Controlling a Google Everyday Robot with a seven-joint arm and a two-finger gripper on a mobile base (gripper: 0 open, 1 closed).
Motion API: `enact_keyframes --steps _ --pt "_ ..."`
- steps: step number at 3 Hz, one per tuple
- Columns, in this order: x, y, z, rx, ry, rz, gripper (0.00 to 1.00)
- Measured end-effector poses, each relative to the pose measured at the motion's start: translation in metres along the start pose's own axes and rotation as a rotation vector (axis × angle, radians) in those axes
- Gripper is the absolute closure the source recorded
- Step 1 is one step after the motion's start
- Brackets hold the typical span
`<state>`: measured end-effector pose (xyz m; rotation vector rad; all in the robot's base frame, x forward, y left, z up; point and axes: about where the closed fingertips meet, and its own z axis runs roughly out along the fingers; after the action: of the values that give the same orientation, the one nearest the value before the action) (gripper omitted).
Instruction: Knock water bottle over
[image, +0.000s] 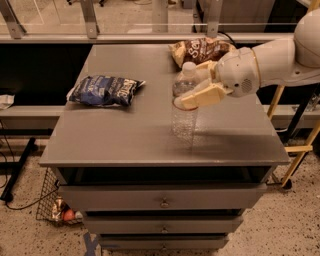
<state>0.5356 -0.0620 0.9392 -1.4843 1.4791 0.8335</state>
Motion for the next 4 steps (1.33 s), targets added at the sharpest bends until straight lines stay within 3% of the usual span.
enact_keyframes --steps 1,2,3,4 --pt "-0.002 -0.009 -0.017 0.016 0.094 -0.050 0.96" --pt "-0.005 -0.018 -0.037 0.038 0.270 -0.113 1.00" --pt "0.000 -0.020 -0.042 0.015 0.447 -0.167 1.00" --pt "0.016 -0.012 -0.030 -0.058 0.592 -0.212 1.00"
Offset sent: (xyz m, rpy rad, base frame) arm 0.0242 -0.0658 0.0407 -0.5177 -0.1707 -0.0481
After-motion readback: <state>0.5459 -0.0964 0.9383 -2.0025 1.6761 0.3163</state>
